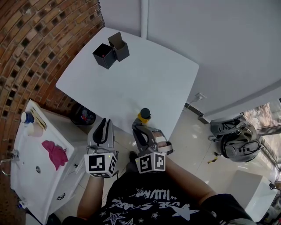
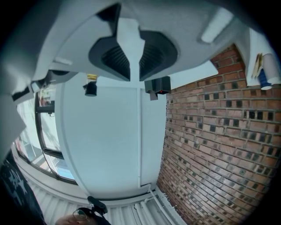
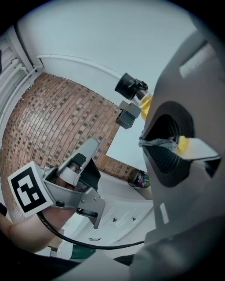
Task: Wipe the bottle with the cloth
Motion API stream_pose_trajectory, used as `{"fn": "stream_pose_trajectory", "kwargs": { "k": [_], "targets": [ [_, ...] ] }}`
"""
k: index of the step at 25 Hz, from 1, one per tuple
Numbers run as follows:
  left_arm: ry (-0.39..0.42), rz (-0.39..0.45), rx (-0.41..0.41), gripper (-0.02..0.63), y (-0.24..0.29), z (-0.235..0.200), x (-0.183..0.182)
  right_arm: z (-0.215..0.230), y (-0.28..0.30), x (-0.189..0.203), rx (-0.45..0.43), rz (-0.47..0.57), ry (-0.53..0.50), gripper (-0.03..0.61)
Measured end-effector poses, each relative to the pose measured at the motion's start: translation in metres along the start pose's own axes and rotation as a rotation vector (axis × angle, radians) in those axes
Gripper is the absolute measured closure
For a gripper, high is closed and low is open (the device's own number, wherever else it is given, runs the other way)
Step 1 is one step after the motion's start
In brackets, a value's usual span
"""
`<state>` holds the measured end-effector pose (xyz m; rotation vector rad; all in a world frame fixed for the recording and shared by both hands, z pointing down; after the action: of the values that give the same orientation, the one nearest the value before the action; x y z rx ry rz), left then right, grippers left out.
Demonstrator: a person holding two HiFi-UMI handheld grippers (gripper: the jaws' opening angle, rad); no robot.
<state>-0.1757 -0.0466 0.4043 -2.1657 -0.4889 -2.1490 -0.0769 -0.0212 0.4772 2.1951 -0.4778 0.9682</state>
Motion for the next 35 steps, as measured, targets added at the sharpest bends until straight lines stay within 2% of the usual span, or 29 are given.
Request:
{"fn": "stream_pose_trajectory", "kwargs": {
  "k": [9,15,28,30,33,35],
  "targets": [
    [-0.005,-0.027,-0.01,0.548,-0.003,0.0,0.001,-0.017,0.019,0.03,-0.05,-0.075,0.036,0.538],
    [-0.001,-0.031,-0.004,0.548,-0.006,0.0,0.008,-0.022,0.02,0.05,-0.105,-0.123,0.169,0.538],
    [-0.001,-0.015,0.037,0.548,0.006,0.01,0.006,-0.015,-0.007,0.046,-0.134,-0.044,0.169,0.538],
    [-0.007,-0.02,0.036,0.548,0.007,0.01,0.005,-0.01,-0.021,0.042,-0.126,-0.005,0.263,0.538],
    [-0.011,-0.025,0.047,0.548,0.01,0.01,0.012,0.017,-0.046,0.037,-0.019,0.098,0.597,0.538],
    [-0.014,-0.033,0.058,0.548,0.015,0.013,0.016,0.043,-0.059,0.035,0.083,0.164,0.765,0.538]
  ]
}}
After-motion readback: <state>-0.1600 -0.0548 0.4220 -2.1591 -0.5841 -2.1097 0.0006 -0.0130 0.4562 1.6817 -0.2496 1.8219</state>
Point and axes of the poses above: the fingertips, and each gripper's own axes: y forward along the fingers, z to its right, x out of its underside, the point moved 2 cm from there along -y, backward along the fingers
